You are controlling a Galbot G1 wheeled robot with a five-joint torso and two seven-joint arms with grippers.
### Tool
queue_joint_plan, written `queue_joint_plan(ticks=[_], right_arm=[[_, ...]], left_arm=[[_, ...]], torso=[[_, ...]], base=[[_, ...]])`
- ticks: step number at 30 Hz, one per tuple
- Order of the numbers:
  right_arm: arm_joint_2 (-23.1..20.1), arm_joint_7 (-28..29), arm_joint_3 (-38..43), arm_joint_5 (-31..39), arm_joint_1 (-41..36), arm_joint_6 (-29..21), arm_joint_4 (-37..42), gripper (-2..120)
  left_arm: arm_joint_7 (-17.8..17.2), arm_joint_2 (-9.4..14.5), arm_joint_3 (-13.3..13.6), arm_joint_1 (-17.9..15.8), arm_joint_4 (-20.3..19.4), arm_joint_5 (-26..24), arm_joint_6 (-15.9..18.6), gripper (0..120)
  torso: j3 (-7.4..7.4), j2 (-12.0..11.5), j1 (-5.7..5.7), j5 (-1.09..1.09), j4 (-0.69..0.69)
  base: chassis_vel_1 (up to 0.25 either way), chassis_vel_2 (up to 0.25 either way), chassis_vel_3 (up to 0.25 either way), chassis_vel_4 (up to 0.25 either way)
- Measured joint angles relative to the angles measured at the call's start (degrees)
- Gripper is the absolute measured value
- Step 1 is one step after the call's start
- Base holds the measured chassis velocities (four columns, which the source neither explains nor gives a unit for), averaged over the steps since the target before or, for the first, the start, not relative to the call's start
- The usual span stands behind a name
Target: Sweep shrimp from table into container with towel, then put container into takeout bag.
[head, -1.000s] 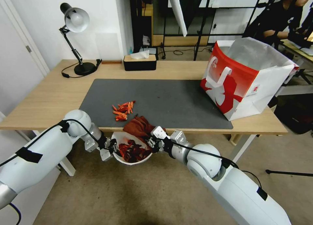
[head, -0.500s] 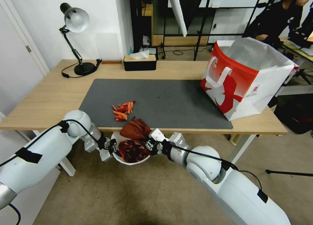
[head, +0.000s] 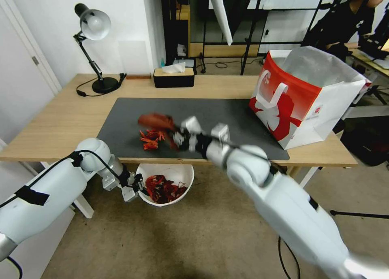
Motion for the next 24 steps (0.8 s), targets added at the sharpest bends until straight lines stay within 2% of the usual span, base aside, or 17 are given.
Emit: queue_joint_plan(ticks=[2, 4, 5, 6, 8, 9, 12, 14, 16, 22, 24], right_arm=[[1.86, -0.19, -0.88, -1.46, 3.16, 0.9, -5.37, 5], [2.41, -0.46, -1.17, -2.03, 4.07, 1.22, -6.99, 5], [3.77, -1.34, -1.82, -3.76, 6.37, 1.9, -10.75, 5], [3.77, -1.34, -1.82, -3.76, 6.37, 1.9, -10.75, 5], [6.68, -4.2, -2.99, -7.99, 10.82, 3.44, -18.85, 5], [6.68, -4.2, -2.99, -7.99, 10.82, 3.44, -18.85, 5], [9.29, -8.9, -4.39, -11.95, 15.45, 4.91, -27.92, 5], [9.64, -9.94, -4.6, -12.62, 16.21, 5.3, -29.38, 5], [10.66, -13.59, -5.59, -13.73, 18.49, 7.28, -34.25, 5], [11.19, -15.71, -6.25, -13.88, 19.55, 8.18, -36.59, 5], [12.34, -19.72, -6.9, -14.6, 20.44, 9.88, -40.41, 5]], left_arm=[[-0.03, 0.19, -0.22, 0.21, 0.0, -0.01, -0.1, 0], [-0.03, 0.2, -0.29, 0.27, 0.01, -0.01, -0.11, 0], [-0.04, 0.2, -0.39, 0.35, 0.02, 0.0, -0.12, 0], [-0.04, 0.2, -0.39, 0.35, 0.02, 0.0, -0.12, 0], [-0.04, 0.2, -0.58, 0.55, 0.06, 0.0, -0.13, 0], [-0.04, 0.2, -0.58, 0.55, 0.06, 0.0, -0.13, 0], [-0.04, 0.2, -0.82, 0.69, 0.14, 0.03, -0.18, 0], [-0.04, 0.2, -0.85, 0.71, 0.14, 0.02, -0.19, 0], [-0.04, 0.31, -1.02, 0.8, 0.14, 0.02, -0.22, 0], [-0.04, 0.36, -1.12, 0.86, 0.2, 0.01, -0.23, 0], [-0.04, 0.37, -1.31, 0.97, 0.37, 0.01, -0.29, 0]], torso=[[0.0, 0.0, 0.0, 0.01, -0.02], [0.0, 0.0, 0.0, 0.0, -0.02], [0.01, 0.0, -0.01, 0.0, -0.02], [0.01, 0.0, -0.01, 0.0, -0.02], [0.01, -0.01, 0.0, 0.0, -0.01], [0.01, -0.01, 0.0, 0.0, -0.01], [0.01, 0.0, 0.0, 0.0, 0.0], [0.01, 0.0, 0.0, 0.0, -0.01], [0.01, 0.0, 0.0, 0.0, -0.03], [0.01, 0.0, 0.0, 0.0, -0.02], [0.0, -0.01, -0.01, 0.0, 0.0]], base=[[0.0, 0.0, 0.0, 0.0], [0.0, 0.0, 0.0, 0.0], [0.0, 0.0, 0.0, 0.0], [0.0, 0.0, 0.0, 0.0], [0.0, 0.0, 0.0, 0.0], [0.0, 0.0, 0.0, 0.0], [0.0, 0.0, 0.0, 0.0], [0.0, 0.0, 0.0, 0.0], [0.0, 0.0, 0.0, 0.0], [0.0, 0.0, 0.0, 0.0], [0.0, 0.0, 0.0, 0.0]])
